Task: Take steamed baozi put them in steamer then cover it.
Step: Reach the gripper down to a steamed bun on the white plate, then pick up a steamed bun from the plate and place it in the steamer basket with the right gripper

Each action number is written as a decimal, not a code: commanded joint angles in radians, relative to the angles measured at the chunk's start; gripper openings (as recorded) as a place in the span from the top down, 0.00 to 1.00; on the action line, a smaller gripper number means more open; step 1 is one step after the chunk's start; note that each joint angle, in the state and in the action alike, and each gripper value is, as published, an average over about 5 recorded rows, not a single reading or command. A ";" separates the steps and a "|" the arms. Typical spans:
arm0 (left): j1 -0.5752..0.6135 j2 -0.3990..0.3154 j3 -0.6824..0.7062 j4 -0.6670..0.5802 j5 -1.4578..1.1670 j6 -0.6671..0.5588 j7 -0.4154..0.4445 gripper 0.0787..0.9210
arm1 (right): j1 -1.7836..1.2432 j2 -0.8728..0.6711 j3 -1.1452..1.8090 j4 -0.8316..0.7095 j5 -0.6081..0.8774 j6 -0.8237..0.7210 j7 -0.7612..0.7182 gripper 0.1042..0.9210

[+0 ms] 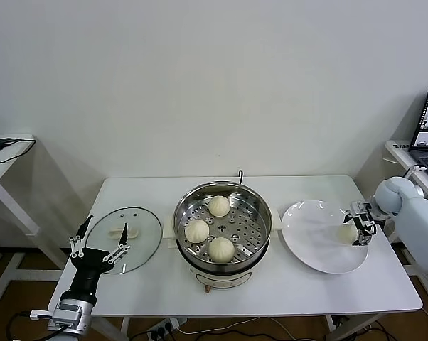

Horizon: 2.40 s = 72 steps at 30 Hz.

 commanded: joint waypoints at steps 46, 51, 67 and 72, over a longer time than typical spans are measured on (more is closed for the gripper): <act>-0.011 0.013 0.023 -0.033 -0.016 -0.004 -0.003 0.12 | 1.260 -0.272 -1.251 0.859 1.055 -0.500 -0.046 0.31; -0.016 0.021 0.015 -0.033 -0.028 -0.005 0.001 0.12 | 1.314 -0.169 -1.315 0.924 1.147 -0.561 0.002 0.31; -0.029 0.020 -0.033 -0.035 -0.060 0.005 0.012 0.12 | 1.052 0.145 -1.207 0.739 1.102 -0.612 0.059 0.31; -0.029 0.022 -0.059 -0.032 -0.073 0.005 0.018 0.12 | 0.975 0.218 -1.169 0.652 1.045 -0.607 0.060 0.31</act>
